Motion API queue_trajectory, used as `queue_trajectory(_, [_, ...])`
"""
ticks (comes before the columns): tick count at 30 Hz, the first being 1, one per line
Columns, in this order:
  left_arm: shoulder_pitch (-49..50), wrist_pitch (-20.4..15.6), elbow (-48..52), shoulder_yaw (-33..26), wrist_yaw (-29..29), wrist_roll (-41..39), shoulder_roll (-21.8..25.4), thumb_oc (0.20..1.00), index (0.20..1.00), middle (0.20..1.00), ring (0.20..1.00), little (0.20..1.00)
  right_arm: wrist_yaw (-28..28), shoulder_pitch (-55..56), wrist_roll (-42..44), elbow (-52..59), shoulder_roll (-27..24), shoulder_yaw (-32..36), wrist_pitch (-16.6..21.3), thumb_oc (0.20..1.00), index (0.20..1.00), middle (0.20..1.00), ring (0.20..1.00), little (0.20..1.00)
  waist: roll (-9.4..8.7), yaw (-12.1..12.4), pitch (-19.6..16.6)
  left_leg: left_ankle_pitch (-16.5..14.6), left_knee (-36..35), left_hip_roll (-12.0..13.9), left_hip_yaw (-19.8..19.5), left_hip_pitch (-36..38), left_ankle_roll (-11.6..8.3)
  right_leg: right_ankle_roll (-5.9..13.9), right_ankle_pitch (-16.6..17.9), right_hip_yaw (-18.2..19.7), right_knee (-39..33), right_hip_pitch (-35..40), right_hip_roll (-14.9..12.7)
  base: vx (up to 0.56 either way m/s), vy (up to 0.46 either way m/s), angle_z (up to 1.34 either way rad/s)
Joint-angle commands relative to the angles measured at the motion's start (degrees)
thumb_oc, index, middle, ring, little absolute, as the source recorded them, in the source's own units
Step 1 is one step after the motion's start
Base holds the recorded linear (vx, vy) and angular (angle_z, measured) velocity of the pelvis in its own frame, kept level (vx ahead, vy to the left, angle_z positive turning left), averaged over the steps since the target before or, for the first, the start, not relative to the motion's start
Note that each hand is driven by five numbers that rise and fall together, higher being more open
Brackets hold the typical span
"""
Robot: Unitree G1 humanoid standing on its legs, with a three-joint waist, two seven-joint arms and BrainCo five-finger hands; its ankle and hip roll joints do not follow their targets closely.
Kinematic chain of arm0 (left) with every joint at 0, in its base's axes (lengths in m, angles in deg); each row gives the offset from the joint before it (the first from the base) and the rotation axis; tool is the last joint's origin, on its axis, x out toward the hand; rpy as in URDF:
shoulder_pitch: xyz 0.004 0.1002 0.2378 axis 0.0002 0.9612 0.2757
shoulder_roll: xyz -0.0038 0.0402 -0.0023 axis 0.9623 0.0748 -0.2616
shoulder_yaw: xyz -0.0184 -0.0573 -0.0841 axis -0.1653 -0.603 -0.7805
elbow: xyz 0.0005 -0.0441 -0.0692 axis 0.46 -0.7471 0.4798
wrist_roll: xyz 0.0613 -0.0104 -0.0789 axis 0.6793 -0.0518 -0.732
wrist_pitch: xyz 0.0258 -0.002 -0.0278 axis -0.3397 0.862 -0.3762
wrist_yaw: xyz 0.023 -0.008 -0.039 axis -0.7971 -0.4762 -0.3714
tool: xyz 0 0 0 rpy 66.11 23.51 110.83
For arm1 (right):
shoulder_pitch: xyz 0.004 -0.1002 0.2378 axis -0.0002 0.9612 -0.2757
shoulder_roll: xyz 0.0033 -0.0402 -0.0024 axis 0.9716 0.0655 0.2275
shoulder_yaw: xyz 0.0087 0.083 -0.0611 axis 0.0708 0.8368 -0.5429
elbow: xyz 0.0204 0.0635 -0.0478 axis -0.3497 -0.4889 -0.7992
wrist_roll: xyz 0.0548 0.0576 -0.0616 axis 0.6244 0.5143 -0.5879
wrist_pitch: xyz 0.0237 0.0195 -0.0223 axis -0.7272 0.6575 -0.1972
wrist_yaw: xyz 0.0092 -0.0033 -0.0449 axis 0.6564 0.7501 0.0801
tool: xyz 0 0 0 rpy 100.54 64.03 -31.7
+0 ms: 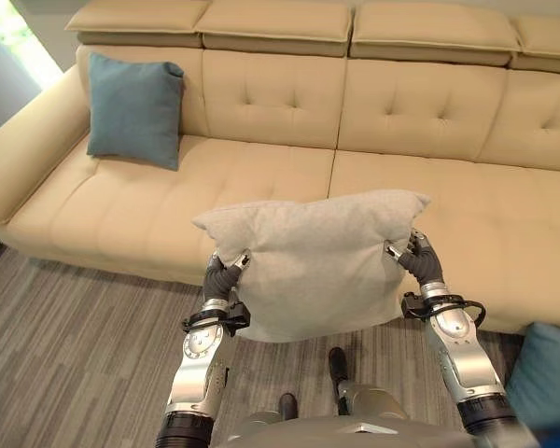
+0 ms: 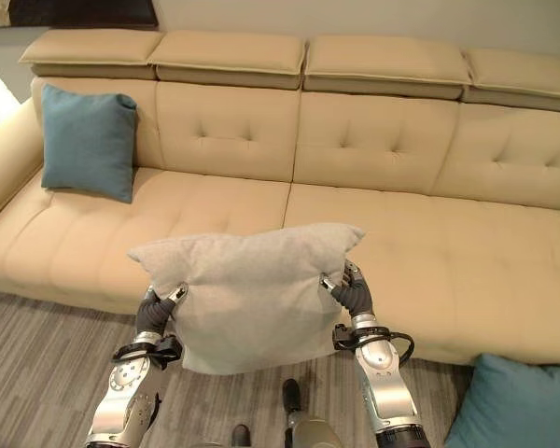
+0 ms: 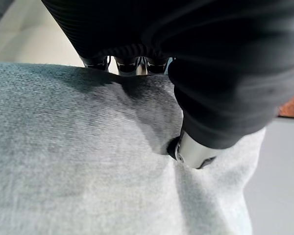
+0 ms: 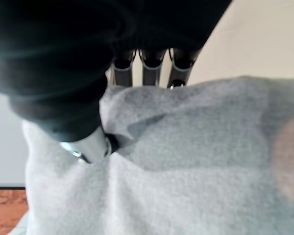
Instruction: Pick up all the scattered cushions and arrange them neatly on the sofa.
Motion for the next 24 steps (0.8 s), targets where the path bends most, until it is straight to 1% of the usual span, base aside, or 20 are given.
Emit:
queue_trajectory(1, [-6.0, -4.7, 5.1, 3.4, 2.7, -0.5, 0.6, 0.2, 0.2, 0.2, 0.2, 0.2, 0.4, -4.2, 0.7, 4.8, 0.4, 1.9, 6.1, 0.2, 0.2, 0.2, 0.2, 0.2, -2.07, -1.3, -1.3, 3.1, 11.4, 0.6, -0.5, -4.1, -1.26, 3.16, -0.6, 1.5, 0.7, 5.6, -1.7, 0.04, -0.054, 0.74])
queue_trajectory(3, [-5.8, -4.5, 5.5, 3.6, 2.7, -0.5, 0.7, 0.2, 0.2, 0.2, 0.2, 0.2, 0.4, -4.0, 1.1, 4.9, 0.4, 2.1, 5.7, 0.2, 0.2, 0.2, 0.2, 0.2, -2.84, -0.9, -1.0, 2.7, 13.2, 0.4, 0.2, -6.8, -0.66, 2.81, -0.9, 1.4, 0.0, 6.9, -2.3, 0.08, -0.059, 0.28])
queue_trajectory(4, [-5.6, -4.4, 5.6, 3.5, 2.9, -0.6, 0.8, 0.2, 0.2, 0.2, 0.2, 0.2, 0.4, -4.0, 1.2, 4.9, 0.4, 2.2, 5.6, 0.2, 0.2, 0.2, 0.2, 0.2, -3.16, -0.6, -1.0, 2.0, 12.5, 0.1, 0.4, -7.9, -0.26, 2.8, -1.1, 1.4, -0.5, 7.5, -2.5, 0.17, -0.035, -0.01])
queue_trajectory(5, [-5.3, -4.2, 5.4, 3.4, 3.3, -0.6, 0.7, 0.2, 0.2, 0.2, 0.2, 0.2, 0.1, -3.9, 1.1, 4.8, 0.3, 2.4, 5.5, 0.2, 0.2, 0.2, 0.2, 0.2, -3.56, -0.2, -1.0, 1.1, 8.7, -0.5, 1.5, -9.3, 0.23, 2.77, -1.7, 1.6, -1.2, 8.9, -2.6, 0.19, -0.014, 0.03])
queue_trajectory(7, [-5.2, -3.8, 5.2, 3.3, 3.7, -0.2, 1.0, 0.2, 0.2, 0.2, 0.2, 0.2, 0.1, -4.0, 1.3, 4.7, 0.2, 2.5, 5.2, 0.2, 0.2, 0.2, 0.2, 0.2, -3.1, 0.6, -0.9, 3.5, 4.4, -1.3, 1.9, -11.5, -0.13, 2.42, -2.4, 2.0, -2.1, 10.6, -1.8, 0.18, 0.029, -0.03])
queue_trajectory(8, [-5.3, -3.8, 5.5, 3.1, 3.7, -0.1, 1.2, 0.2, 0.2, 0.2, 0.2, 0.2, 0.3, -4.1, 1.6, 4.4, -0.2, 2.7, 4.9, 0.2, 0.2, 0.2, 0.2, 0.2, -2.64, 1.3, -0.3, 5.8, 3.8, -1.4, 1.8, -14.7, -0.87, 2.12, -3.2, 2.7, -2.0, 11.6, -1.2, 0.12, 0.037, 0.02])
queue_trajectory(9, [-5.3, -3.8, 5.5, 3.1, 3.7, -0.1, 1.2, 0.2, 0.2, 0.2, 0.2, 0.2, 0.3, -4.1, 1.6, 4.4, -0.2, 2.7, 4.9, 0.2, 0.2, 0.2, 0.2, 0.2, -2.66, 1.3, -0.3, 5.8, 3.9, -1.5, 1.7, -14.7, -0.86, 2.13, -3.2, 2.6, -2.0, 11.6, -1.2, 0.11, 0.055, -0.02])
queue_trajectory(10, [-5.3, -3.8, 5.7, 2.9, 3.6, -0.1, 1.1, 0.2, 0.2, 0.2, 0.2, 0.2, 0.4, -4.2, 1.6, 4.3, -0.3, 2.6, 4.8, 0.2, 0.2, 0.2, 0.2, 0.2, -2.5, 1.7, 0.0, 6.3, 4.7, -1.3, 1.7, -16.0, -1.26, 2.03, -3.5, 3.1, -1.6, 11.9, -1.1, 0.1, 0.073, -0.12])
queue_trajectory(11, [-5.1, -3.9, 5.7, 2.9, 3.6, -0.1, 1.0, 0.2, 0.2, 0.2, 0.2, 0.2, 0.1, -4.2, 1.5, 4.3, -0.2, 2.5, 4.8, 0.2, 0.2, 0.2, 0.2, 0.2, -2.19, 1.9, -0.3, 6.0, 2.5, -1.2, 1.6, -13.9, -1.07, 2.16, -3.8, 3.4, -1.5, 12.1, -0.8, 0.26, 0.169, -0.33])
queue_trajectory(12, [-4.5, -3.8, 5.7, 2.8, 3.7, 0.4, 1.1, 0.2, 0.2, 0.2, 0.2, 0.2, -0.2, -3.9, 1.3, 4.6, 0.0, 2.0, 5.0, 0.2, 0.2, 0.2, 0.2, 0.2, -1.63, 1.7, -1.5, 5.9, -1.0, -0.9, 1.3, -10.5, -0.8, 2.48, -4.6, 3.7, -1.0, 12.5, -1.0, 0.28, 0.181, -0.43])
queue_trajectory(13, [-4.2, -3.7, 6.0, 2.7, 3.8, 0.5, 1.2, 0.2, 0.2, 0.2, 0.2, 0.2, -0.3, -3.9, 1.3, 4.6, 0.0, 1.7, 5.0, 0.2, 0.2, 0.2, 0.2, 0.2, -1.59, 1.8, -2.0, 5.8, -1.9, -1.0, 1.3, -9.2, -0.67, 2.67, -4.8, 3.9, -0.7, 12.7, -1.1, 0.28, 0.19, -0.36])
queue_trajectory(14, [-3.9, -3.7, 6.1, 2.6, 3.8, 0.6, 1.2, 0.2, 0.2, 0.2, 0.2, 0.2, -0.4, -4.0, 1.3, 4.6, 0.1, 1.4, 4.9, 0.2, 0.2, 0.2, 0.2, 0.2, -1.54, 1.9, -2.2, 5.6, -2.3, -1.1, 1.4, -8.1, -0.51, 2.83, -5.0, 4.2, 0.0, 12.7, -1.3, 0.21, 0.195, -0.21])
queue_trajectory(15, [-3.7, -3.7, 6.7, 2.4, 3.9, 0.6, 1.4, 0.2, 0.2, 0.2, 0.2, 0.2, -0.6, -4.3, 1.1, 4.8, 0.4, 1.1, 4.9, 0.2, 0.2, 0.2, 0.2, 0.2, -1.5, 2.1, -2.5, 5.2, -2.8, -1.2, 1.8, -6.5, -0.2, 3.25, -5.0, 5.1, 2.1, 12.5, -1.5, 0.15, 0.153, -0.24])
queue_trajectory(16, [-3.7, -3.7, 6.7, 2.4, 3.9, 0.6, 1.4, 0.2, 0.2, 0.2, 0.2, 0.2, -0.6, -4.3, 1.1, 4.8, 0.4, 1.1, 4.9, 0.2, 0.2, 0.2, 0.2, 0.2, -1.5, 2.2, -2.5, 5.2, -2.8, -1.2, 1.8, -6.4, -0.2, 3.26, -5.0, 5.2, 2.1, 12.5, -1.5, 0.15, 0.164, -0.43])
queue_trajectory(20, [-3.6, -3.7, 7.1, 1.9, 3.7, 0.6, 1.9, 0.2, 0.2, 0.2, 0.2, 0.2, -0.9, -5.7, 0.7, 5.3, 1.2, -0.1, 5.0, 0.2, 0.2, 0.2, 0.2, 0.2, -0.94, 3.0, -2.6, 3.5, -2.7, -1.7, 2.5, -4.1, 1.04, 4.83, -4.9, 6.5, 7.9, 11.2, -2.2, 0.1, 0.134, -0.31])
queue_trajectory(22, [-3.6, -3.9, 7.1, 1.7, 3.6, 0.5, 2.2, 0.2, 0.2, 0.2, 0.2, 0.2, -1.1, -6.2, 0.7, 5.8, 1.5, -0.6, 5.2, 0.2, 0.2, 0.2, 0.2, 0.2, -0.37, 3.3, -2.3, 3.4, -2.5, -1.8, 2.8, -3.4, 1.51, 6.05, -3.0, 6.7, 13.4, 9.1, -2.3, 0.08, 0.128, -0.25])
queue_trajectory(23, [-3.5, -3.9, 7.4, 1.5, 3.5, 0.5, 2.3, 0.2, 0.2, 0.2, 0.2, 0.2, -1.3, -6.5, 0.5, 6.1, 1.7, -0.8, 5.3, 0.2, 0.2, 0.2, 0.2, 0.2, 0.04, 3.3, -2.0, 3.4, -2.7, -1.8, 2.9, -2.9, 1.85, 6.96, -1.3, 6.6, 16.5, 7.6, -2.5, 0.06, 0.123, -0.23])
queue_trajectory(24, [-3.5, -3.8, 7.4, 1.5, 3.5, 0.5, 2.5, 0.2, 0.2, 0.2, 0.2, 0.2, -1.5, -6.7, 0.6, 6.4, 1.8, -1.0, 5.3, 0.2, 0.2, 0.2, 0.2, 0.2, 0.53, 3.1, -1.5, 3.4, -2.8, -1.6, 3.1, -2.4, 2.08, 7.43, -0.3, 6.3, 19.7, 6.0, -2.4, 0.04, 0.114, -0.22])
